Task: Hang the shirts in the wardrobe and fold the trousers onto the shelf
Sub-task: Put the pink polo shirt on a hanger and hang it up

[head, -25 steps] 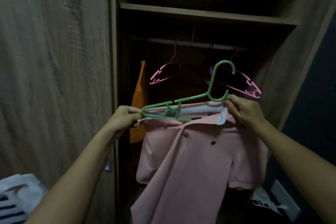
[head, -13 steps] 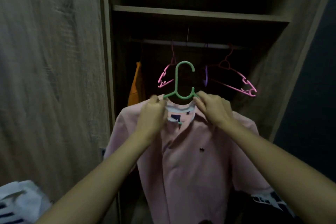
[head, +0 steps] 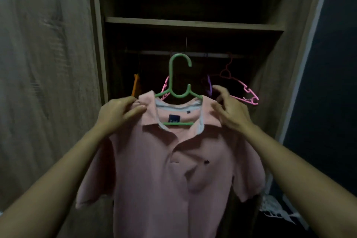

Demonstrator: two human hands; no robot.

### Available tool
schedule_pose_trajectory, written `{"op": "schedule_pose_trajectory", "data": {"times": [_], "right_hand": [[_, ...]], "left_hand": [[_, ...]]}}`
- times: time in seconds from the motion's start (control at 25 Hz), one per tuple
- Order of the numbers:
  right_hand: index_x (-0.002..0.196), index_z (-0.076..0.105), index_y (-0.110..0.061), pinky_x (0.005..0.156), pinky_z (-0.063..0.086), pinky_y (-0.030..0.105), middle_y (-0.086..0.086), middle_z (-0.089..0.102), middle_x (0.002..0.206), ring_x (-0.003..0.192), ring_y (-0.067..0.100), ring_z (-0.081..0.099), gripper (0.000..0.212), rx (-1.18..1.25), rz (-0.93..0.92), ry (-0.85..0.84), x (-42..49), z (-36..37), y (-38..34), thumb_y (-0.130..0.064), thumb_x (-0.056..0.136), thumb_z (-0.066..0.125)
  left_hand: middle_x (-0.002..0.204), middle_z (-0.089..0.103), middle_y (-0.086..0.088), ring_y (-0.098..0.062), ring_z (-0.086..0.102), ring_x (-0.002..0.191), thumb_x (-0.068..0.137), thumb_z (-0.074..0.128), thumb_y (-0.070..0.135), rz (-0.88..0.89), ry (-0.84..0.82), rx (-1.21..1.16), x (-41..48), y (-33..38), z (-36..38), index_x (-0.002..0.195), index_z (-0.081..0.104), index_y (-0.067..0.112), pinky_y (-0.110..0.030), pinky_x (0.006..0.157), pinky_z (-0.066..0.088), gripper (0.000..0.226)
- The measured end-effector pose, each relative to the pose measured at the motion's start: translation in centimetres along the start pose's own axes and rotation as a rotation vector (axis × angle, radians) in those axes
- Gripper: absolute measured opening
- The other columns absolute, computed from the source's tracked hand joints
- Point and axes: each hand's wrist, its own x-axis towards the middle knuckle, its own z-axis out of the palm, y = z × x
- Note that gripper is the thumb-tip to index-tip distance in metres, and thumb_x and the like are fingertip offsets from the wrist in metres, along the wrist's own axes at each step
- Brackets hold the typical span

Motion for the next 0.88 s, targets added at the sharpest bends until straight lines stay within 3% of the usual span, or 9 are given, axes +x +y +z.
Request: {"op": "schedule_pose_trajectory", "data": {"times": [0.12,0.2,0.28,0.4,0.48,0.56,0.68,0.76,0.88], "right_hand": [[0.131,0.038,-0.025,0.077,0.038,0.029,-0.004,0.054,0.099,0.088,0.012,0.055,0.078,0.239,0.252,-0.051,-3.0,-0.1,4.4,-0.074,0.072,0.028],[0.088,0.055,-0.03,0.072,0.038,0.03,-0.002,0.056,0.08,0.073,-0.002,0.052,0.039,0.287,0.267,-0.03,-4.3,0.4,5.0,-0.064,0.085,0.036],[0.067,0.053,-0.026,0.065,0.037,0.028,-0.007,0.052,0.067,0.06,-0.008,0.047,0.033,0.419,0.289,0.09,-3.6,0.3,3.9,-0.035,0.098,0.042],[0.073,0.056,-0.019,0.061,0.035,0.025,0.001,0.057,0.078,0.07,0.005,0.049,0.032,0.516,0.423,0.199,-2.0,-1.0,3.0,-0.026,0.1,0.04],[0.076,0.058,-0.018,0.065,0.034,0.025,0.012,0.061,0.089,0.083,0.022,0.055,0.033,0.339,0.499,0.14,-1.1,-1.7,4.2,-0.031,0.1,0.038],[0.097,0.065,-0.02,0.084,0.043,0.032,0.013,0.064,0.111,0.104,0.03,0.058,0.026,0.048,0.517,-0.01,-0.7,-2.1,4.9,-0.029,0.097,0.04],[0.127,0.053,-0.015,0.101,0.04,0.039,0.009,0.057,0.13,0.12,0.026,0.052,0.04,0.09,0.232,-0.011,0.4,-2.5,3.5,-0.028,0.091,0.039],[0.126,0.052,-0.023,0.096,0.044,0.039,0.003,0.06,0.124,0.113,0.02,0.056,0.047,0.077,0.052,-0.185,1.0,-2.3,1.4,-0.047,0.089,0.035],[0.092,0.053,-0.033,0.071,0.046,0.04,-0.008,0.063,0.085,0.082,0.02,0.06,0.025,-0.076,0.012,-0.431,0.1,-1.0,0.3,-0.055,0.088,0.041]], "left_hand": [[0.067,0.057,0.001,-0.021,0.056,0.066,0.07,0.039,0.072,-0.109,0.042,-0.072,-0.2,-3.2,-1.3,0.08,0.06,0.025,-0.035,0.059,0.043,0.053],[0.068,0.059,-0.001,-0.023,0.057,0.066,0.07,0.041,0.072,-0.134,0.029,-0.084,-0.8,-4.6,-1.3,0.08,0.06,0.026,-0.037,0.061,0.045,0.051],[0.067,0.06,-0.002,-0.023,0.057,0.065,0.069,0.043,0.071,-0.143,0.018,-0.096,-1.5,-5.5,-1.0,0.08,0.062,0.026,-0.036,0.059,0.044,0.05],[0.066,0.059,0.0,-0.016,0.055,0.064,0.067,0.048,0.067,-0.157,0.024,-0.159,-2.3,-5.5,-0.8,0.084,0.069,0.02,-0.033,0.059,0.041,0.055],[0.066,0.062,0.007,-0.009,0.056,0.065,0.066,0.052,0.065,-0.155,0.034,-0.229,-2.9,-4.9,-0.6,0.085,0.072,0.033,-0.025,0.063,0.042,0.042],[0.07,0.065,0.011,-0.005,0.057,0.066,0.066,0.054,0.064,-0.158,0.055,-0.298,-2.9,-4.0,-0.4,0.079,0.068,0.046,-0.019,0.064,0.042,0.026],[0.072,0.066,0.001,-0.014,0.057,0.064,0.067,0.052,0.066,-0.168,0.041,-0.29,-2.2,-3.0,0.4,0.073,0.06,0.042,-0.03,0.061,0.043,0.025],[0.066,0.063,0.002,-0.007,0.055,0.06,0.067,0.052,0.067,-0.136,-0.006,-0.284,-1.7,-2.1,1.2,0.073,0.063,0.035,-0.032,0.059,0.042,0.034],[0.062,0.062,0.003,-0.005,0.057,0.065,0.072,0.057,0.061,-0.046,-0.102,-0.333,-1.1,-0.9,1.8,0.08,0.071,0.021,-0.025,0.058,0.04,0.043]]}}
